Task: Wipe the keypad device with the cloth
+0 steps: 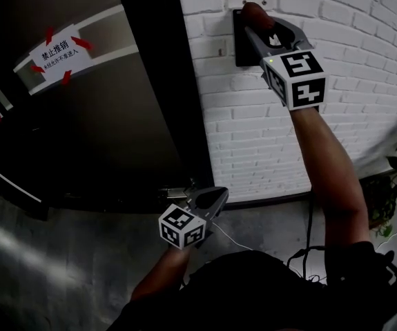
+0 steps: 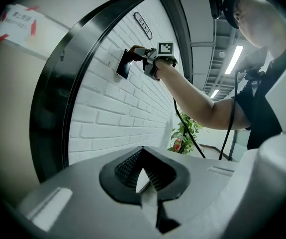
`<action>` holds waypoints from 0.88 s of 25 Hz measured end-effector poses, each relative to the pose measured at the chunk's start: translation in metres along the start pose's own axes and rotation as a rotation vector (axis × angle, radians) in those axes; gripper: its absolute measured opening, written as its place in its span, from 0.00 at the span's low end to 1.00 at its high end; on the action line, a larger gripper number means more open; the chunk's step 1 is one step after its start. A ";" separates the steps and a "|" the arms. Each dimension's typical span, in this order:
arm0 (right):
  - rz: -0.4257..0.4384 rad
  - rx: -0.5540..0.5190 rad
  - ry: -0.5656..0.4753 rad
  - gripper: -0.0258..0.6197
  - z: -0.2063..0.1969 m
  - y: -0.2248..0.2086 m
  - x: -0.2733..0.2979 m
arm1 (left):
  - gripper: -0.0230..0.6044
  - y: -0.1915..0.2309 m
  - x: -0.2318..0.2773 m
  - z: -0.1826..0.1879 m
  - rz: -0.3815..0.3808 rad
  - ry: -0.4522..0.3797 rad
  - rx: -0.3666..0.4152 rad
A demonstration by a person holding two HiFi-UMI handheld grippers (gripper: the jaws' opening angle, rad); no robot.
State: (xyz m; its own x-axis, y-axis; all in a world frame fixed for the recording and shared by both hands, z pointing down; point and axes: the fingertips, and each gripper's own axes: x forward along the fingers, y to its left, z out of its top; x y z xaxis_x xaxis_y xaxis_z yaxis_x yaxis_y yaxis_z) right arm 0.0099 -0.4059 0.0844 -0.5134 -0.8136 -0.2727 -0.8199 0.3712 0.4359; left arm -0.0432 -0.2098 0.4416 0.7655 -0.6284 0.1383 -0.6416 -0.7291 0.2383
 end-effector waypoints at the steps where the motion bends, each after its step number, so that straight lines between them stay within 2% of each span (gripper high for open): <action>1: -0.007 -0.007 0.003 0.26 0.000 -0.003 0.004 | 0.06 0.001 0.000 0.000 0.001 -0.001 -0.001; 10: -0.012 -0.007 0.021 0.26 -0.006 -0.002 0.026 | 0.06 0.004 0.000 -0.002 0.002 -0.004 -0.012; 22: -0.017 0.022 0.025 0.26 -0.018 0.001 0.023 | 0.06 0.006 0.007 -0.003 -0.009 0.001 -0.019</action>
State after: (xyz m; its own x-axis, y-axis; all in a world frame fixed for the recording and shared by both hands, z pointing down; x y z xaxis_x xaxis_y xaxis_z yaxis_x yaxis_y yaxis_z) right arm 0.0018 -0.4323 0.0946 -0.4934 -0.8307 -0.2579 -0.8337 0.3672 0.4123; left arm -0.0422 -0.2177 0.4473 0.7712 -0.6217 0.1372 -0.6338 -0.7294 0.2574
